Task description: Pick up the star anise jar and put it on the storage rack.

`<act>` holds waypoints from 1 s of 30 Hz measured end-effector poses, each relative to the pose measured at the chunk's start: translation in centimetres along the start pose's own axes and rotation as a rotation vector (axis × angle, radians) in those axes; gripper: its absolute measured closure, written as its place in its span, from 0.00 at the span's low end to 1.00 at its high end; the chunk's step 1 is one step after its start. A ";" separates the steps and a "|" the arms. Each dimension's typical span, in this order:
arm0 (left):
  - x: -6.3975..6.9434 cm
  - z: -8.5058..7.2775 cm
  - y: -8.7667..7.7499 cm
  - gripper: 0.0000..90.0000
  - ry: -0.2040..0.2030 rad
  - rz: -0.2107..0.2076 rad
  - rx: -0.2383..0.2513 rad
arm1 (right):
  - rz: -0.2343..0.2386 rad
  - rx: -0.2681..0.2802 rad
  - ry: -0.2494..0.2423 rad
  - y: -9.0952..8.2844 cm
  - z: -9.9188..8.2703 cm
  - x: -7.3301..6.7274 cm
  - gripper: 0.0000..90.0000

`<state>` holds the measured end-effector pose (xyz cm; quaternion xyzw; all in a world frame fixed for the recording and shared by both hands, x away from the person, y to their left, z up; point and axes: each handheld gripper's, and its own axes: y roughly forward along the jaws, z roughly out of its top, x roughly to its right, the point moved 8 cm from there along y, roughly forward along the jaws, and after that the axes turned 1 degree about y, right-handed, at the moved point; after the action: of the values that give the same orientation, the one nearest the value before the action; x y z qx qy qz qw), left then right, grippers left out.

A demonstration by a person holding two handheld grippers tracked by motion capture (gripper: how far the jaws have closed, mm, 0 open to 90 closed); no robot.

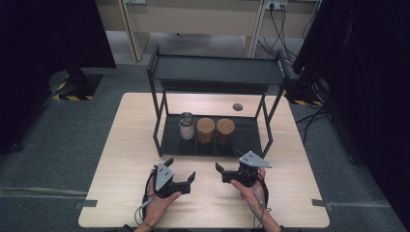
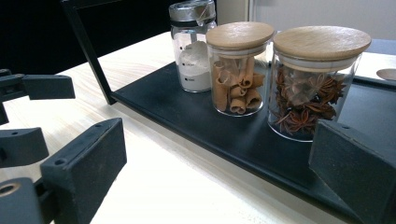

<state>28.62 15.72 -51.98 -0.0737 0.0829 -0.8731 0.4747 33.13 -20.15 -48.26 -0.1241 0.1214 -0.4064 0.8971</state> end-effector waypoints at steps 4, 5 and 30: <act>0.0 0.0 0.0 0.03 -0.002 -0.001 -0.002 | 0.003 0.000 0.003 -0.1 -0.2 0.0 0.05; 0.0 0.0 0.0 0.03 -0.004 0.000 -0.002 | 0.006 -0.001 0.005 -0.1 -0.3 0.0 0.05; 0.0 0.0 0.0 0.03 0.004 0.000 -0.001 | 0.037 -0.018 0.006 -0.5 -1.3 -0.8 0.04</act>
<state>28.60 15.68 -51.97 -0.0723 0.0841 -0.8732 0.4746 31.87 -20.07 -49.21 -0.1286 0.1302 -0.3890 0.9029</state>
